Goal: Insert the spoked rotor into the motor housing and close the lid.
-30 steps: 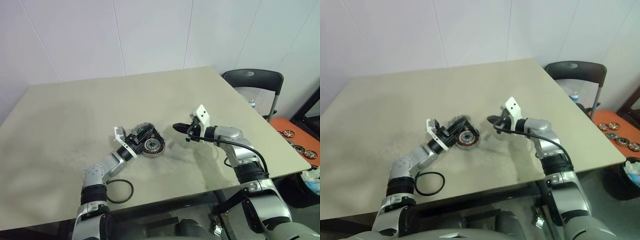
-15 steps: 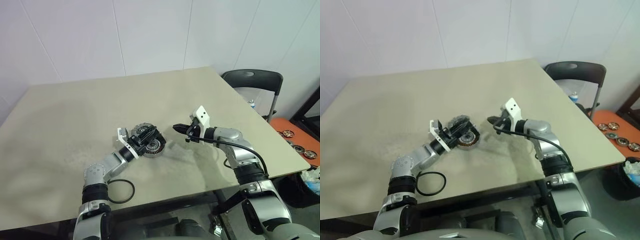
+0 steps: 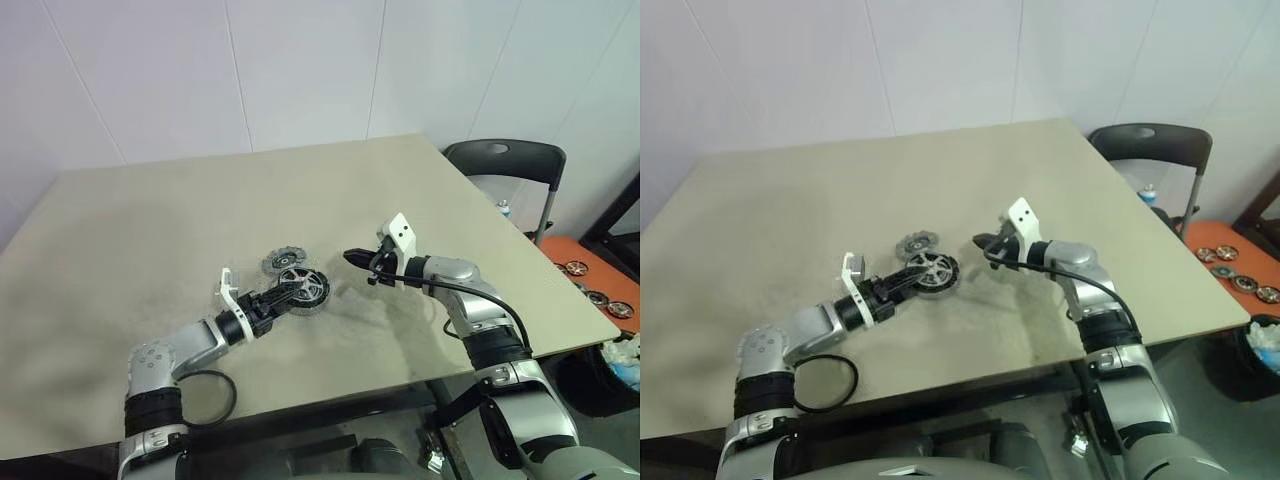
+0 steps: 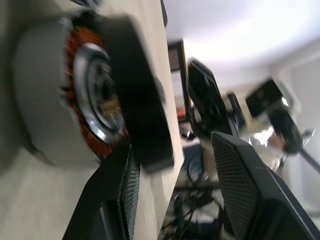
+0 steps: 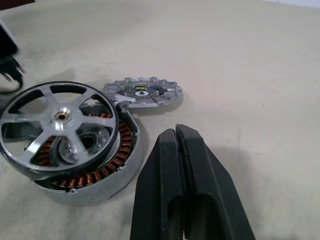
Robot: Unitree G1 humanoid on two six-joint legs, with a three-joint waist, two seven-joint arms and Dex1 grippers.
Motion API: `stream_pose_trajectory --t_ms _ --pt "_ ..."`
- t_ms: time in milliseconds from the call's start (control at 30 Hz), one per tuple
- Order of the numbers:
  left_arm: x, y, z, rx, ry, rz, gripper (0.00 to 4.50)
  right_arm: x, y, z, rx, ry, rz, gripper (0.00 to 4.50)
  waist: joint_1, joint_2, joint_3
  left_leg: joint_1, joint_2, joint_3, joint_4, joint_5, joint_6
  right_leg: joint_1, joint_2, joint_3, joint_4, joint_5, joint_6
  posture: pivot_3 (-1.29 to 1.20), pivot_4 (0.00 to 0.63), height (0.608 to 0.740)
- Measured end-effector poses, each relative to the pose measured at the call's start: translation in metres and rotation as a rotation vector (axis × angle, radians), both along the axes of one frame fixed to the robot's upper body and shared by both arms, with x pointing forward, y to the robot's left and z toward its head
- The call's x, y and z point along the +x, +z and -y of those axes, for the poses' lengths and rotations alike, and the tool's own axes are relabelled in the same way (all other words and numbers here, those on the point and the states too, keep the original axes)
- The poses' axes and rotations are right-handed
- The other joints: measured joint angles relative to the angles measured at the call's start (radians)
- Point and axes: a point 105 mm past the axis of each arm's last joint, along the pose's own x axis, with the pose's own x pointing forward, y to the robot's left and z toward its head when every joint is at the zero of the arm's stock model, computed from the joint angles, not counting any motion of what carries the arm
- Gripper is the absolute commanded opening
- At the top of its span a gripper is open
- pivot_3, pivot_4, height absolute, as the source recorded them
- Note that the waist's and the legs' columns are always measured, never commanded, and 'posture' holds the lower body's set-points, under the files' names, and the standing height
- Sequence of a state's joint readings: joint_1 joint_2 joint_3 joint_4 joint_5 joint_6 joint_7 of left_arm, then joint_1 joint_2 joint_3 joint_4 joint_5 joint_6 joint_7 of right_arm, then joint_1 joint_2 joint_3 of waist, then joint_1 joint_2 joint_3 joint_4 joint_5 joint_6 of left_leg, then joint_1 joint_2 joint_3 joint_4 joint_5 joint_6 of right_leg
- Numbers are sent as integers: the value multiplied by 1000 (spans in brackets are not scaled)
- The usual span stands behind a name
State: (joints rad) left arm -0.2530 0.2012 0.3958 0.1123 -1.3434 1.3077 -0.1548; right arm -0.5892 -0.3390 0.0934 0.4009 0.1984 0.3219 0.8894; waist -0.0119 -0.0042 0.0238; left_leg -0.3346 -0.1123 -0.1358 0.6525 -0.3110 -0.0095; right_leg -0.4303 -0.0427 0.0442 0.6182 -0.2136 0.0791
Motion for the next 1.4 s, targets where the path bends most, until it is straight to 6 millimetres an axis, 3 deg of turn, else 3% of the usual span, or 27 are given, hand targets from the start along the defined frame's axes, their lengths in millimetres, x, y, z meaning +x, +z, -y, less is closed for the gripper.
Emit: stream_pose_trajectory --t_ms 100,267,433,800,933,1067,1233,1400 --pt "-8 0 -13 66 -42 13 2369 1 -3 2 -3 -8 -8 0 -1 0 0 1 0 0 -1 0 0 0 0 0 0 0 0 0 0 740" --pt "-6 -6 -16 134 -46 29 2369 0 -4 -1 -4 -3 -11 0 3 0 0 1 0 0 0 0 0 0 0 0 0 0 0 0 0 740" --pt "-9 -28 -7 333 -106 117 2369 0 -4 -1 -3 -5 -10 0 1 1 0 0 0 1 -2 1 -1 0 0 0 -1 0 0 0 0 740" --pt "-8 -29 10 346 -149 235 2369 -3 -2 -11 24 24 -13 0 2 1 0 0 0 0 -1 -1 2 0 0 0 -1 0 0 0 0 740" --pt "-18 -19 2 349 -216 288 3178 -4 -5 -10 23 21 -19 0 -2 1 0 0 0 0 -2 -1 2 0 0 0 -1 0 0 0 0 740" --pt "-23 -14 -11 368 -228 316 4449 -5 -6 -10 23 20 -24 0 0 1 0 0 0 0 -1 -2 4 0 0 0 0 0 0 0 0 740" --pt "-21 -5 -24 396 -203 381 4449 -5 -7 -10 23 21 -25 0 1 1 0 1 0 0 -2 -2 4 0 0 0 0 0 0 0 0 740" --pt "-20 1 -18 388 -198 427 4449 -6 -7 -12 23 25 -26 0 1 1 0 0 0 0 -2 -2 4 0 0 0 0 0 0 0 0 740"
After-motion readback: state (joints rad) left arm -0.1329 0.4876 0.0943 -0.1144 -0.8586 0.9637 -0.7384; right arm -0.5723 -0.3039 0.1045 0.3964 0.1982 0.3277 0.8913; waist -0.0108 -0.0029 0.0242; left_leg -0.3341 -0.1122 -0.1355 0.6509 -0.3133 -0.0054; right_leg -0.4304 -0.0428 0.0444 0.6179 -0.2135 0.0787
